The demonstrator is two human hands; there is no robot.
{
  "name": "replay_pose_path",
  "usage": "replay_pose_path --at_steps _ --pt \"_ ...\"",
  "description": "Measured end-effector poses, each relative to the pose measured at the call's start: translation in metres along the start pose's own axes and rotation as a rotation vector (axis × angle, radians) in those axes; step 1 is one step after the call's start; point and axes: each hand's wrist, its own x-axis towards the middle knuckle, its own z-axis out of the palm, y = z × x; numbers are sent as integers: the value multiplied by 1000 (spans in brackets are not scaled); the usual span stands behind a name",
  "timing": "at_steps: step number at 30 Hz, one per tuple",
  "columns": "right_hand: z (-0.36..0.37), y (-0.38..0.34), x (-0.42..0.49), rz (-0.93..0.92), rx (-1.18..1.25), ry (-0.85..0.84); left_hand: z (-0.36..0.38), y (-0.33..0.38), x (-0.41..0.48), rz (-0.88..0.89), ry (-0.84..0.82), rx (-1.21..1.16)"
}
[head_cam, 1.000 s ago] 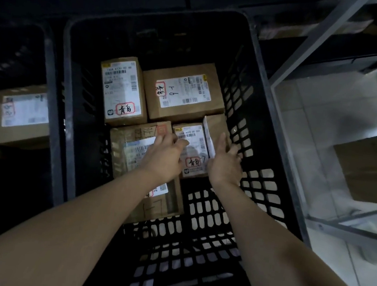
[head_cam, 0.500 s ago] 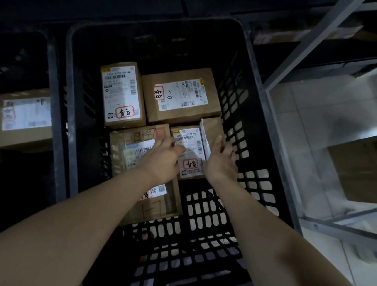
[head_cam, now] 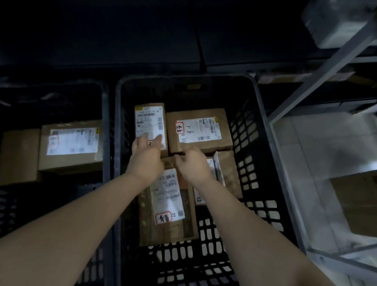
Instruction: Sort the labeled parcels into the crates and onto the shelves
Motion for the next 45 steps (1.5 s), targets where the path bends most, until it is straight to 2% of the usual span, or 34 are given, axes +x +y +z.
replay_pose_path --at_steps 3,8,11,15,20,23,26,28,32,36,41,45 --pt "15 -24 25 93 231 -57 -6 -4 13 -177 -59 -249" --pt "34 -40 51 322 589 -132 0 -8 27 -308 -110 -529" --pt "41 -42 58 397 729 -135 2 -10 29 -319 -111 -556" --pt "42 -36 57 400 804 -104 2 -9 30 -323 -100 -540" --pt "42 -32 55 363 903 -92 5 -8 30 -333 -73 -489" --pt "43 -35 58 283 897 -23 7 -9 29 -293 -7 -512" --pt "26 -29 49 218 905 55 9 -7 23 -192 119 -444" --pt "11 -11 36 207 943 146 14 -6 19 -63 138 -352" --pt "-17 50 -5 307 915 234 34 3 9 156 33 -79" --pt "-21 91 -41 320 667 183 46 20 -5 169 -78 68" --pt "-6 104 -69 358 639 154 55 26 -18 309 -279 212" --pt "7 105 -66 445 573 104 61 22 -19 324 -321 265"
